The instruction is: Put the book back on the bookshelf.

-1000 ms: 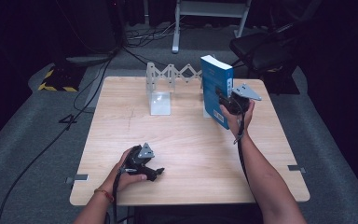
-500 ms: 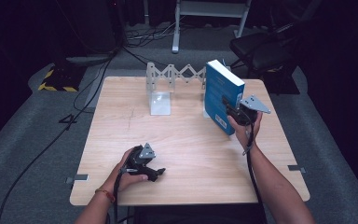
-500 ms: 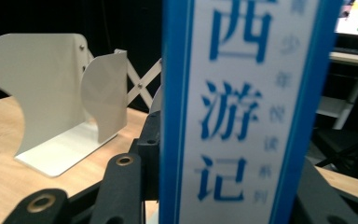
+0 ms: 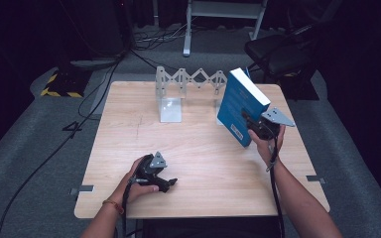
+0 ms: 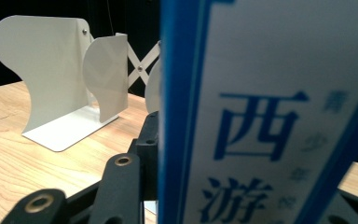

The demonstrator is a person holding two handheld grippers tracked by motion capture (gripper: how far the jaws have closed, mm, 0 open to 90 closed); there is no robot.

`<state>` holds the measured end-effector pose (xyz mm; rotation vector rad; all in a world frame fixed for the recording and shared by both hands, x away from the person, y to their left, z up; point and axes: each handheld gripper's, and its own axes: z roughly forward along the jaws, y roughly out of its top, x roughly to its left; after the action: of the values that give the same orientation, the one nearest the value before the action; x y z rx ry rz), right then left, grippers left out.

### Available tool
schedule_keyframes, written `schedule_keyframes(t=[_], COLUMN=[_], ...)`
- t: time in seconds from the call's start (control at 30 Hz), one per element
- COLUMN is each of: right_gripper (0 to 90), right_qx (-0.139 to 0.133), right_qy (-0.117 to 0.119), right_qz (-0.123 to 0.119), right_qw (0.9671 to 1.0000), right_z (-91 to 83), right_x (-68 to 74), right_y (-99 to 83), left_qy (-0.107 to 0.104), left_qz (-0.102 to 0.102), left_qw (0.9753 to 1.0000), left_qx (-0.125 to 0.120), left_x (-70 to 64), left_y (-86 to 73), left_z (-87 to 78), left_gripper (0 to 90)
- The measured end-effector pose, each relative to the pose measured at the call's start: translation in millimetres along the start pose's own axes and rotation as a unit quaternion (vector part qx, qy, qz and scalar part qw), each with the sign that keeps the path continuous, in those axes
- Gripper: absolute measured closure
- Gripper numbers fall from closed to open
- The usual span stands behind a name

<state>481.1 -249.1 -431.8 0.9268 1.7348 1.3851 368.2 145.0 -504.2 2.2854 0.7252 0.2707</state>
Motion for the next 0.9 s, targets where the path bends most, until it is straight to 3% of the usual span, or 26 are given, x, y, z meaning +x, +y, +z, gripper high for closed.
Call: schedule_keyframes(t=[0.17, 0.3, 0.63, 0.7, 0.77, 0.9], right_gripper=[58.3, 51.8, 46.0, 46.8, 55.4, 58.1], right_qx=[0.004, 0.018, 0.059, 0.064, 0.066, 0.068], right_qy=[-0.006, -0.005, 0.034, 0.044, 0.057, 0.05], right_qz=[0.009, 0.009, -0.007, -0.001, -0.004, -0.022], right_qw=[0.9999, 0.9998, 0.9977, 0.997, 0.9961, 0.9962], right_z=[-1.4, -3.0, -24.6, -29.0, -31.4, -31.3], right_x=[-4.6, -7.9, -16.4, -19.8, -21.3, -15.7], right_y=[-1.4, -6.1, -28.6, -35.9, -38.4, -37.7], left_qy=[0.0, 0.0, 0.0, 0.001, 0.0, 0.001], left_qz=[0.0, -0.001, 0.0, -0.001, -0.001, 0.0], left_qw=[1.0, 1.0, 1.0, 1.0, 1.0, 1.0], left_qx=[0.0, 0.0, 0.0, 0.0, 0.0, -0.001], left_x=[-0.1, -0.2, 0.0, -0.3, -0.4, -0.4], left_y=[0.0, 0.0, 0.0, 0.1, 0.0, 0.0], left_z=[0.0, 0.0, 0.0, 0.1, 0.0, 0.0], left_gripper=[14.6, 14.6, 14.6, 14.6, 14.6, 14.7])
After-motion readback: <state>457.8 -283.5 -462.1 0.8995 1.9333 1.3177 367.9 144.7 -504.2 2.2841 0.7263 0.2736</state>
